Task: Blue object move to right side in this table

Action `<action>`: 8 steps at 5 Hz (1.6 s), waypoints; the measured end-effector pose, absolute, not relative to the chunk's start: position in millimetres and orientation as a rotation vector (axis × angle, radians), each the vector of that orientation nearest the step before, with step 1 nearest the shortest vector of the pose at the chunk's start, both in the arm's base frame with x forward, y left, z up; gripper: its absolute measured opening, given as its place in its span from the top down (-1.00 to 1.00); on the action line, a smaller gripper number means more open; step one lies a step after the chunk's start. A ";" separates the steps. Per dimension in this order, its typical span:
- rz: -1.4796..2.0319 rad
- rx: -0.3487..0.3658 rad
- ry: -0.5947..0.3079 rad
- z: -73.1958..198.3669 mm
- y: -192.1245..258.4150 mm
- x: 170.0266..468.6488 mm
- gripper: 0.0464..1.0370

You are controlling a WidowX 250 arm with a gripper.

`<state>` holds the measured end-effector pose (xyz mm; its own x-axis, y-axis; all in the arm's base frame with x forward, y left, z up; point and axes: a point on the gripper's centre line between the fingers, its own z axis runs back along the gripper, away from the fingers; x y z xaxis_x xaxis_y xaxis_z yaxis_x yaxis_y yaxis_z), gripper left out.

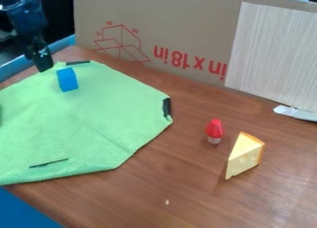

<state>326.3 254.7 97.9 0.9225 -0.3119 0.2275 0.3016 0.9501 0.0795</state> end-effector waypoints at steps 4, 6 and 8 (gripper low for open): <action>-0.354 0.074 -0.205 85.8 237.6 354.5 -0.93; -0.361 0.067 -0.181 83.2 224.1 360.8 -0.93; -0.365 0.087 -0.136 65.2 219.4 366.3 -0.93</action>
